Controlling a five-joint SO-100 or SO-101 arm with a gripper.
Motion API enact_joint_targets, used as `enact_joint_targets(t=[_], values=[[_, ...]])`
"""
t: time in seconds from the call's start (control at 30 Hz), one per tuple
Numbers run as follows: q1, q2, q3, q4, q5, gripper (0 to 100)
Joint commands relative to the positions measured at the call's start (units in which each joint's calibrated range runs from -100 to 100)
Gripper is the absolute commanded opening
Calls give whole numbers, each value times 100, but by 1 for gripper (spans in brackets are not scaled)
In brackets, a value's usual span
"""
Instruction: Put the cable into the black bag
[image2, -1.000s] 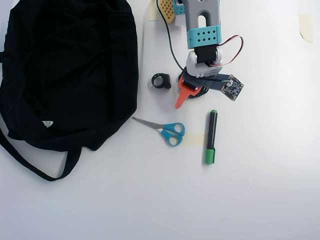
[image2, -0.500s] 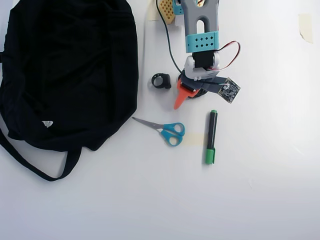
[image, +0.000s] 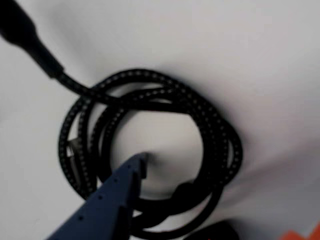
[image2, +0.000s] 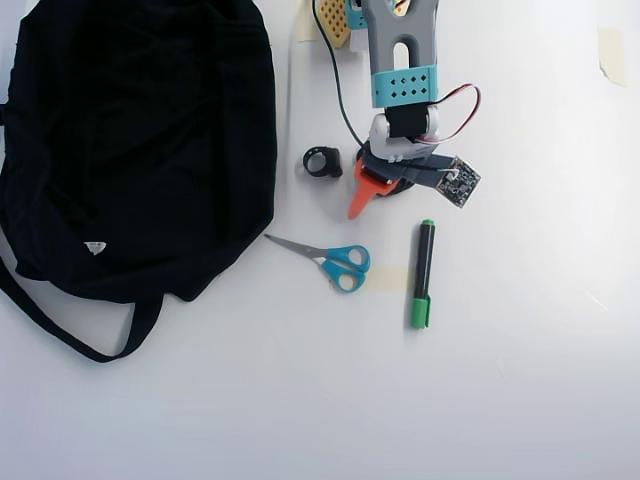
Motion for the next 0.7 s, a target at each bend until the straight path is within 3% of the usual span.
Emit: enact_joint_targets(t=[0.0, 0.27, 0.67], values=[[31, 62, -140, -131, 28, 45], [31, 62, -104, -140, 33, 45], [38, 62, -86, -174, 33, 23]])
